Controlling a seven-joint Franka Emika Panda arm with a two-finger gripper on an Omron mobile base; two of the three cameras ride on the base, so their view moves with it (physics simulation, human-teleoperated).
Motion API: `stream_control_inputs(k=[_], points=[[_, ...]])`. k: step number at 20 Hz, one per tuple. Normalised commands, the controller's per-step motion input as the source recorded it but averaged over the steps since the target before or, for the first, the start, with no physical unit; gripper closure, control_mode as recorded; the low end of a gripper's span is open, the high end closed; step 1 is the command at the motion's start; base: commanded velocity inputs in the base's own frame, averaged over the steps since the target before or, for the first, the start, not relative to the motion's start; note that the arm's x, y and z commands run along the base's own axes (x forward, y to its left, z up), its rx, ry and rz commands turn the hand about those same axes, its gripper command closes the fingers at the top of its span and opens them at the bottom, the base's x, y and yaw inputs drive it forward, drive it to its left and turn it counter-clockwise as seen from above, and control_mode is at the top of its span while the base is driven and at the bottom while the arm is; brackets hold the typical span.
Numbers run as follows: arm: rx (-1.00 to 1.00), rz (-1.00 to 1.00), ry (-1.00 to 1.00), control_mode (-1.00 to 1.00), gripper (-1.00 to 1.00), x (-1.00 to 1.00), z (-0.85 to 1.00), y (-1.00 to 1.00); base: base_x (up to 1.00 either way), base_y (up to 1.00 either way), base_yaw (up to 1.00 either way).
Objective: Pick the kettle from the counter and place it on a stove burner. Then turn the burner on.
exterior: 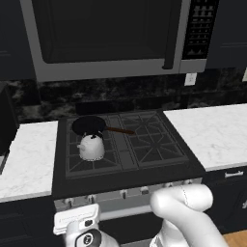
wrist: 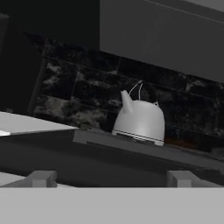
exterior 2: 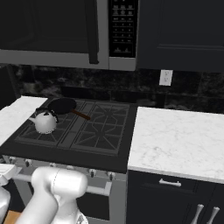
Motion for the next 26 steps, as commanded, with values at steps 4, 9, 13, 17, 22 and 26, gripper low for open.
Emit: stream_control_inputs(k=[4,9,13,17,22,26], points=[[0.00,0.03,0.00,-1.00,-1.00,0.19,-0.54,0.37,0.00,0.00,0.00],[0.00,0.02,0.00,-1.00,-1.00,0.28,-0.70,0.32,0.00,0.00,0.00],[0.00,0.00,-0.08,-1.00,-1.00,0.21,-0.09,0.07,0.00,0.00,0.00],[0.00,0.00,-0.11,-1.00,-1.00,0.04,0.00,0.01,0.00,0.00,0.00],[0.00,0.00,-0.07,-1.00,-1.00,0.02,0.00,0.03,0.00,0.00,0.00],[0.00,0.00,-0.05,-1.00,-1.00,0.00,0.38,0.00,0.00,0.00,0.00]])
